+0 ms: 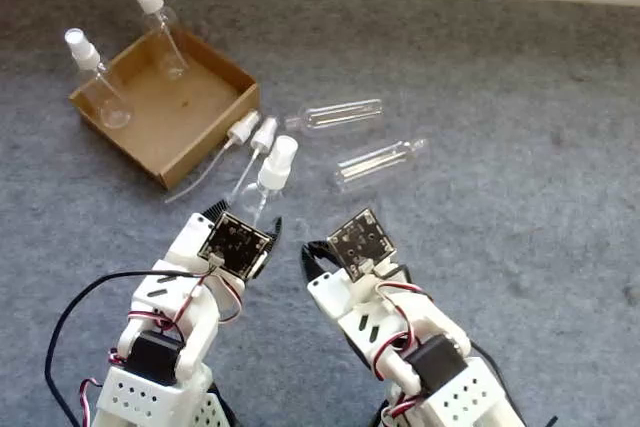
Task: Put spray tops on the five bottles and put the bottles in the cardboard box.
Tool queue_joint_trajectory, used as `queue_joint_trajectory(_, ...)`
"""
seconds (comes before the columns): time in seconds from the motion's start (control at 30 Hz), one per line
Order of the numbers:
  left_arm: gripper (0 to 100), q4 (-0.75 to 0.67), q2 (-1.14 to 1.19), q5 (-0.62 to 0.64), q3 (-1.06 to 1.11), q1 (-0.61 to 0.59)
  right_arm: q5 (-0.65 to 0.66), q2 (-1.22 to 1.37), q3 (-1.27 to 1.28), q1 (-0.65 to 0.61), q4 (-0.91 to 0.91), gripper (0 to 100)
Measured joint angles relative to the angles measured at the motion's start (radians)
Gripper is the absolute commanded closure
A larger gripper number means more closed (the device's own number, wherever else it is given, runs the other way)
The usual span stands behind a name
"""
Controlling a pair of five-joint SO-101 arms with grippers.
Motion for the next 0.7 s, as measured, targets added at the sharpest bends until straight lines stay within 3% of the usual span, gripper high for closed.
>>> queue_joint_trajectory(0.17, 91, -0.031, 0.000, 0.000, -0.009, 0.000, 0.000, 0.000, 0.126, 0.000, -0.170, 98.7)
queue_joint_trajectory(0.47, 91, -0.015, 0.006, 0.000, -0.186, -0.071, 0.000, -0.002, 0.138, 0.018, -0.206, 98.7)
queue_joint_trajectory(0.7, 91, -0.018, 0.313, 0.035, -0.422, -0.069, 0.000, -0.002, 0.138, -0.037, -0.296, 98.7)
